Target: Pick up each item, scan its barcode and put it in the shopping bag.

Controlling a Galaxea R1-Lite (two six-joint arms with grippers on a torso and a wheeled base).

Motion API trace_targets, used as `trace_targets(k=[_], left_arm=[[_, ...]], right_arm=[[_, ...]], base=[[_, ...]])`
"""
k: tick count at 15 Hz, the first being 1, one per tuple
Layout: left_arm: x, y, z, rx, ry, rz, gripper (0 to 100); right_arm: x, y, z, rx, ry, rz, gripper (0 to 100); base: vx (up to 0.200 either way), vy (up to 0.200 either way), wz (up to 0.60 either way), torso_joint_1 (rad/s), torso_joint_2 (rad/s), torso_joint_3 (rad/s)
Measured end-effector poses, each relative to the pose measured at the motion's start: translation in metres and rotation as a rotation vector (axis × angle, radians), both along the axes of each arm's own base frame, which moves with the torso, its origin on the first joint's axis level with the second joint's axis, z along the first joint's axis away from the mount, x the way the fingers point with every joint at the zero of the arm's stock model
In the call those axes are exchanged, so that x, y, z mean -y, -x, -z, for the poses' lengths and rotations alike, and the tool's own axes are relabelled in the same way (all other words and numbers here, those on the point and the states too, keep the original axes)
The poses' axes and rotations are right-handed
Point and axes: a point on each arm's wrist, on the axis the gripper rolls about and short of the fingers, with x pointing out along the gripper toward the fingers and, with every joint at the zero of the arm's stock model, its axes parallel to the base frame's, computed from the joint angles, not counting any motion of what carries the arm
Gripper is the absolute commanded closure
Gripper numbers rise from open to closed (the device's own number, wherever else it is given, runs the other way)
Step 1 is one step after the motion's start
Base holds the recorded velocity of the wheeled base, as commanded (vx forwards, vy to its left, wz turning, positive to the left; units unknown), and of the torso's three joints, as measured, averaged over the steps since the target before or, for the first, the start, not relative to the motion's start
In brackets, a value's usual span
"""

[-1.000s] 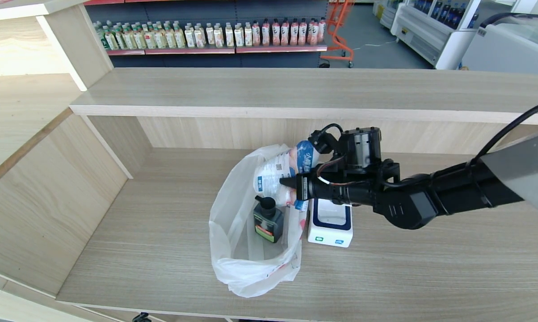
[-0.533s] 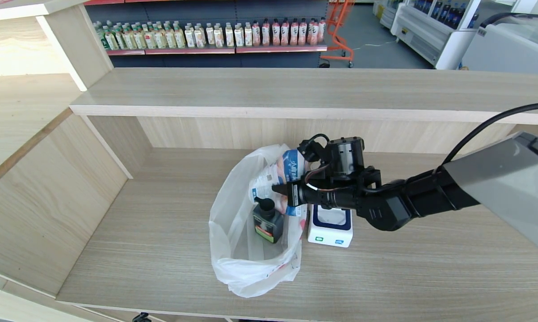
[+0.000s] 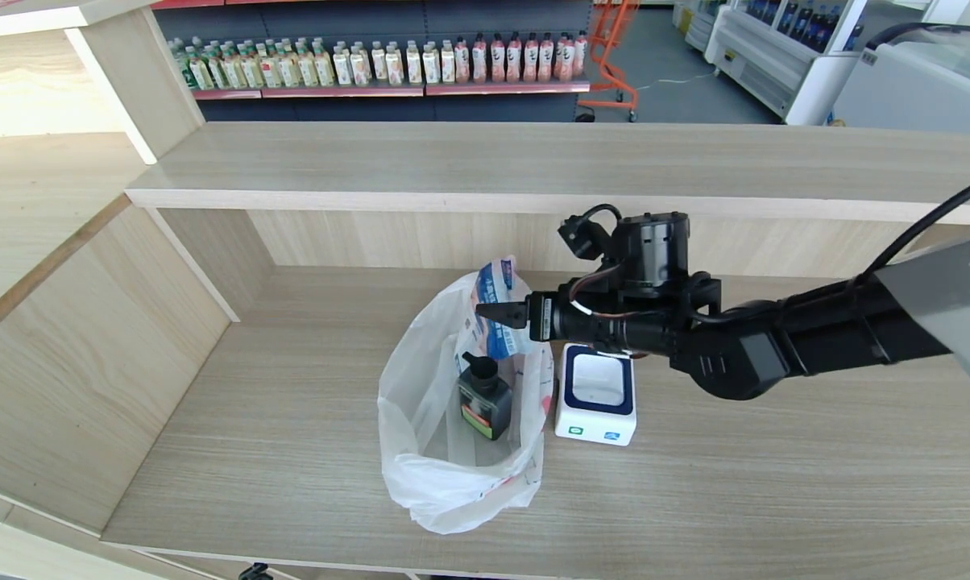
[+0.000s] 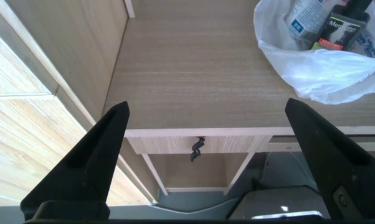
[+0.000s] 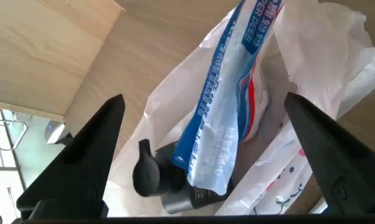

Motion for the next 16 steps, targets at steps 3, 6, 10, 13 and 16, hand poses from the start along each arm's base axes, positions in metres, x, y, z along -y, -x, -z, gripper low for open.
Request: trace_targets(k=[3,6,10,13,16], left_arm=[[0.0,0.0,0.0,0.0,0.0,0.0,0],[0.0,0.0,0.0,0.0,0.0,0.0,0],[0.0,0.0,0.0,0.0,0.0,0.0,0],[0.0,0.0,0.0,0.0,0.0,0.0,0],[0.0,0.0,0.0,0.0,0.0,0.0,0]], right_arm=[[0.037,0.038,-0.04,0.027,-0.052,0.031,0],[0.102,0.093,-0.068,0.116,-0.016,0.112,0],[0.188,0.188,-0.051,0.144,0.144,0.454,0],[0.217,0.263,-0.005,0.145,0.223,0.646,0],[0.227,0.323,0.041,0.169,0.272,0.753,0]], base=[[0.0,0.0,0.0,0.0,0.0,0.0],[0.0,0.0,0.0,0.0,0.0,0.0],[0.0,0.0,0.0,0.0,0.0,0.0],[0.0,0.0,0.0,0.0,0.0,0.0],[0.0,0.0,0.0,0.0,0.0,0.0]])
